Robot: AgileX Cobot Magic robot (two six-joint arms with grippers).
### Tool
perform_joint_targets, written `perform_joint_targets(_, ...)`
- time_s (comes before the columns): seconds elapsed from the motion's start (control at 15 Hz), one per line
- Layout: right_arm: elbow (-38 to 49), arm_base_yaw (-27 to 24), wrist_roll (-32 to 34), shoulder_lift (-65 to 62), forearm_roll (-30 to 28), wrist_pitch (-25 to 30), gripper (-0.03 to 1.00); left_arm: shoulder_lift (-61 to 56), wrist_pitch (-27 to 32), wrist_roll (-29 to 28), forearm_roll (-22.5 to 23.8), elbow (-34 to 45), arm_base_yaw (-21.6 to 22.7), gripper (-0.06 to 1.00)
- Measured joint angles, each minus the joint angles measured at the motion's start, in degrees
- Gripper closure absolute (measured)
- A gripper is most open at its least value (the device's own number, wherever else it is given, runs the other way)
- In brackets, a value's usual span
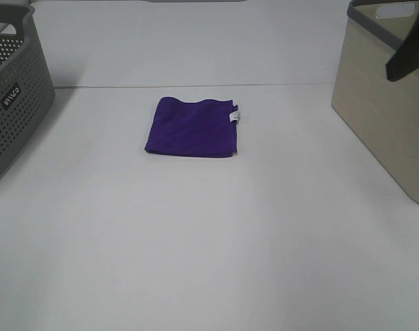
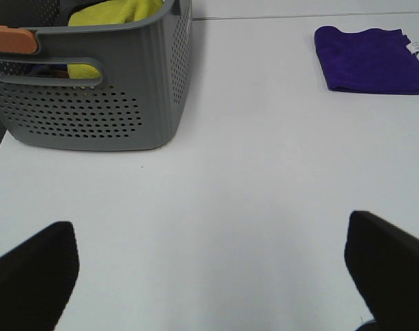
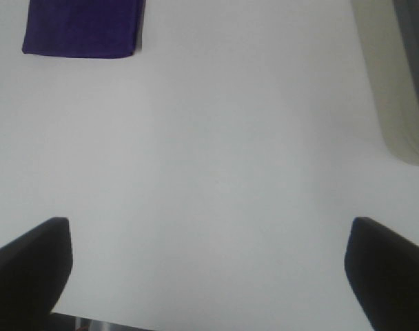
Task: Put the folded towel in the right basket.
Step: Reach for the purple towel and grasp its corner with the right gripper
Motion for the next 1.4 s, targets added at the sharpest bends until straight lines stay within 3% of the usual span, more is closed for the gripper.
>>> perform_joint_targets(0.2, -3.95, 0.52, -4.53, 9.05, 7.45, -2.01, -0.01, 0.0, 0.0, 0.0, 0.0, 0.0, 0.0, -0.05)
perform_joint_targets(0.33, -9.4, 4.81, -5.9, 17.76, 9.74, -4.7, -0.01, 0.0, 0.0, 0.0, 0.0, 0.0, 0.0, -0.05)
perform_joint_targets(0.4, -19.08, 10.26, -5.79, 28.82, 10.6, -5.5, 0.0, 0.0, 0.0, 0.0, 0.0, 0.0, 0.0, -0.05)
perform_joint_targets(0.53, -27.96, 13.29, -5.27, 37.47, 11.0, -5.27, 0.0, 0.0, 0.0, 0.29, 0.0, 0.0, 0.0, -0.05)
perform_joint_targets(0.6, -37.59, 14.44, -4.41, 45.72, 11.23, -3.67, 0.0, 0.0, 0.0, 0.29, -0.06, 0.0, 0.0, -0.05)
perform_joint_targets(1.07, -64.52, 14.67, -4.24, 71.22, 10.89, 4.18, 0.01, 0.0, 0.0, 0.29, -0.06, 0.0, 0.0, -0.05)
perform_joint_targets(1.4, -70.3, 14.67, -3.84, 77.12, 10.77, 1.66, 0.02, 0.0, 0.0, 0.29, -0.06, 0.0, 0.0, -0.05)
